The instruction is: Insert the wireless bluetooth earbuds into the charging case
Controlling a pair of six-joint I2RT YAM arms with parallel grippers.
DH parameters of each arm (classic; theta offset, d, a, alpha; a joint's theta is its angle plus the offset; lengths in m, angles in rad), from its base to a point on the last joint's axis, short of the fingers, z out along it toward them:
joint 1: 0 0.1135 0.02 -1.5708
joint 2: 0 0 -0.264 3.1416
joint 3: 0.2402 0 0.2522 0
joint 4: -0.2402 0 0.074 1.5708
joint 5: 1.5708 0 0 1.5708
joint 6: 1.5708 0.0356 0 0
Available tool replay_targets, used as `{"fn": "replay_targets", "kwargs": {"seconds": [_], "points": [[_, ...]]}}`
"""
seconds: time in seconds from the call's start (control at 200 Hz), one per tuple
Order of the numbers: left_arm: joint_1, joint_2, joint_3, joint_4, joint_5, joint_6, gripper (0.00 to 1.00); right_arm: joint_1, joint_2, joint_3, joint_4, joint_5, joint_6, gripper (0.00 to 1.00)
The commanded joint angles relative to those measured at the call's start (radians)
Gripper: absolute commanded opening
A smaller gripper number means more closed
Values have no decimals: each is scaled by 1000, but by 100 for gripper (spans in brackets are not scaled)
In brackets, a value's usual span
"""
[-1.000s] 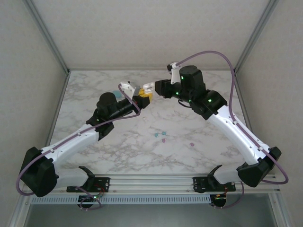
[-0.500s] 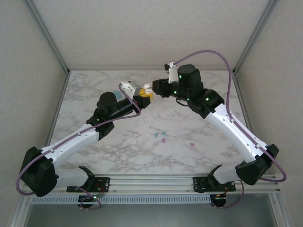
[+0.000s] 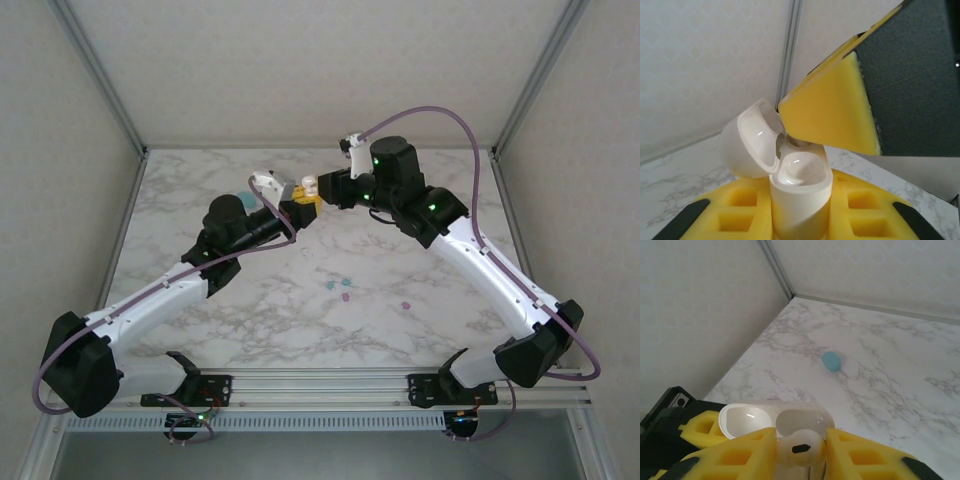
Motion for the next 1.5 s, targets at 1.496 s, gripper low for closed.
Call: {"fn": "replay_targets", "kwargs": {"seconds": [1.496], "points": [[-9, -75, 14, -36, -65, 84, 13, -47, -115, 53, -34, 172, 109, 54]]}}
